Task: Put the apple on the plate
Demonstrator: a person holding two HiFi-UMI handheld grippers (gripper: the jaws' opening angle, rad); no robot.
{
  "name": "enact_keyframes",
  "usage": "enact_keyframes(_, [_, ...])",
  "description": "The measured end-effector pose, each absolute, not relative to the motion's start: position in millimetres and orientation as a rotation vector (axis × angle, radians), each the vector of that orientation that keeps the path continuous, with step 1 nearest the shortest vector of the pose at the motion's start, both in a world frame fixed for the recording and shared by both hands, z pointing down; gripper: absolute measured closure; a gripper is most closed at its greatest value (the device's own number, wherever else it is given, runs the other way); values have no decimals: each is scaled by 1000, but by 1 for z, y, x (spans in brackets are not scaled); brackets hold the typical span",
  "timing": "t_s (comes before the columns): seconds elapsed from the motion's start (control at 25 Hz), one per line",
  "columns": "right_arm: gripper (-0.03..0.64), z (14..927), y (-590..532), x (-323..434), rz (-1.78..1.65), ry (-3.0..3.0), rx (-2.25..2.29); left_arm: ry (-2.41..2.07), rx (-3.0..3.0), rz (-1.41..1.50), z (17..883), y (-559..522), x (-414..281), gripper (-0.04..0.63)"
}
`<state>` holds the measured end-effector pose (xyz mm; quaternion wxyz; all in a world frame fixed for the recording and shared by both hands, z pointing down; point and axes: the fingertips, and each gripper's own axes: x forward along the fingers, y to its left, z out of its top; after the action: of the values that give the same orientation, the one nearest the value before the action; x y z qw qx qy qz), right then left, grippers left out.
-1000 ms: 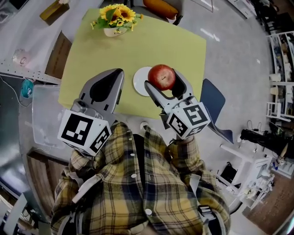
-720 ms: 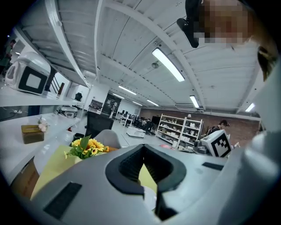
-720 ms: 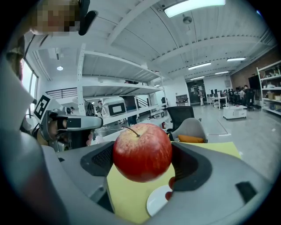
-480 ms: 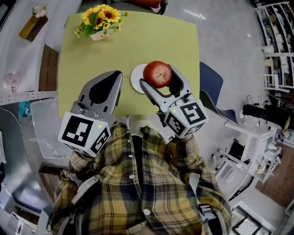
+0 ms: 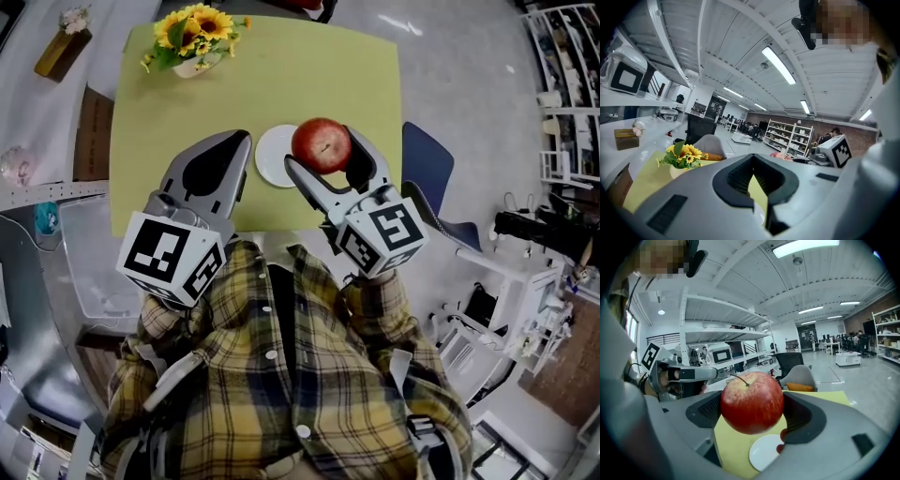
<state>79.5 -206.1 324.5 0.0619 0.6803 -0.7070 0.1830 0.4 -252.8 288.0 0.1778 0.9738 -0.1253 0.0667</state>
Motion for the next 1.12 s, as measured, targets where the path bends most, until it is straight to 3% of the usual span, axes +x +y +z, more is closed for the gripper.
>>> enact_keyframes(0.52, [224,334,-211,85,593,-2202,2005,-437,2753,194,295,-258,4,589])
enact_keyframes(1.12, [224,447,-217,92,779,-2184,1886,-518,2645,362,372,-265,-2,589])
